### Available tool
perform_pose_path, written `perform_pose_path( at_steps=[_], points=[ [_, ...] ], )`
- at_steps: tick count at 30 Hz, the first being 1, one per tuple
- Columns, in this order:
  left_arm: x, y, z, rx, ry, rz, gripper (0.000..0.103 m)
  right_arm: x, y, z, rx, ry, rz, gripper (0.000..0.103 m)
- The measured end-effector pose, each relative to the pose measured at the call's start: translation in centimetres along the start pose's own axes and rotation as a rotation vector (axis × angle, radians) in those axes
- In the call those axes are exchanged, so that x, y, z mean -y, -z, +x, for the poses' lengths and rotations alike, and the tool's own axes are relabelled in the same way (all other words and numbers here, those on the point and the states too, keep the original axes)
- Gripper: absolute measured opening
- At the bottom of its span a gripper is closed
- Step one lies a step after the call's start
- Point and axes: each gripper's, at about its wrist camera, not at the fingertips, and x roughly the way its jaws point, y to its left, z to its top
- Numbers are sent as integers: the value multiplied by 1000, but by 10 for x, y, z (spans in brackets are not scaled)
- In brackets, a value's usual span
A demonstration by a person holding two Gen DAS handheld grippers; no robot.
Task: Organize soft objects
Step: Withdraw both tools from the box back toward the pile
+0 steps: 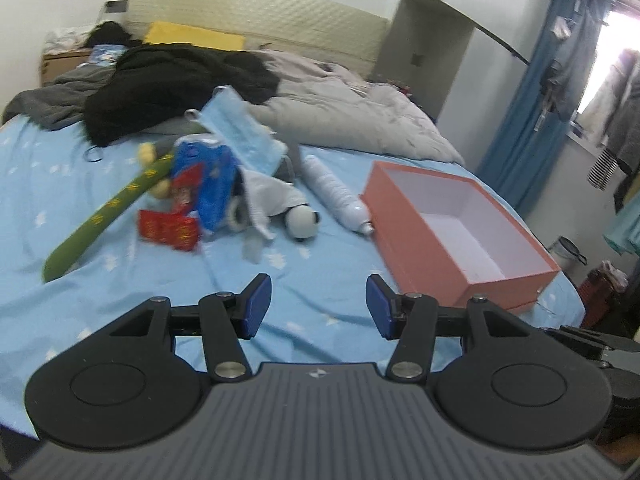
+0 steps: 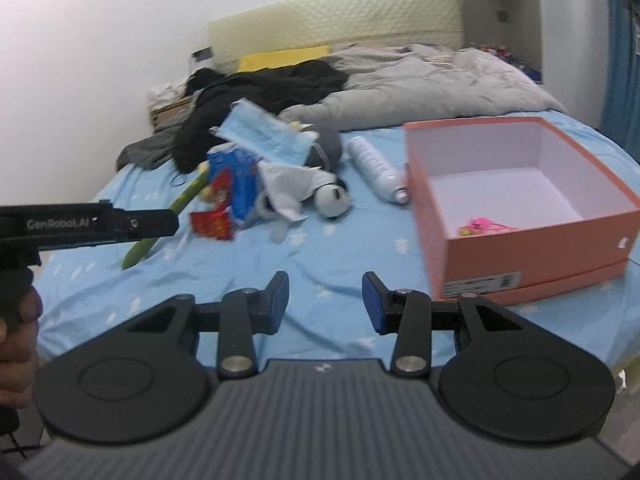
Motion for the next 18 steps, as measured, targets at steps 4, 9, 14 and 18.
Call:
perform_pose_path(
  at_steps=[4,9,14,18],
  points=[
    [-14,7,-11,8,-39,-17,59,-14,3,3,-16,-37,-20,44],
    [-29,19,-16,-1,-83,-50,59,-27,10,5,-26,-67,-45,44],
    [-41,30,-11,-10,-109,-67,59,-32,15,14,-53,-85,-55,44],
    [-49,34,5,-22,-113,-94,59,-33,19,27,-68,-92,-67,44]
  ],
)
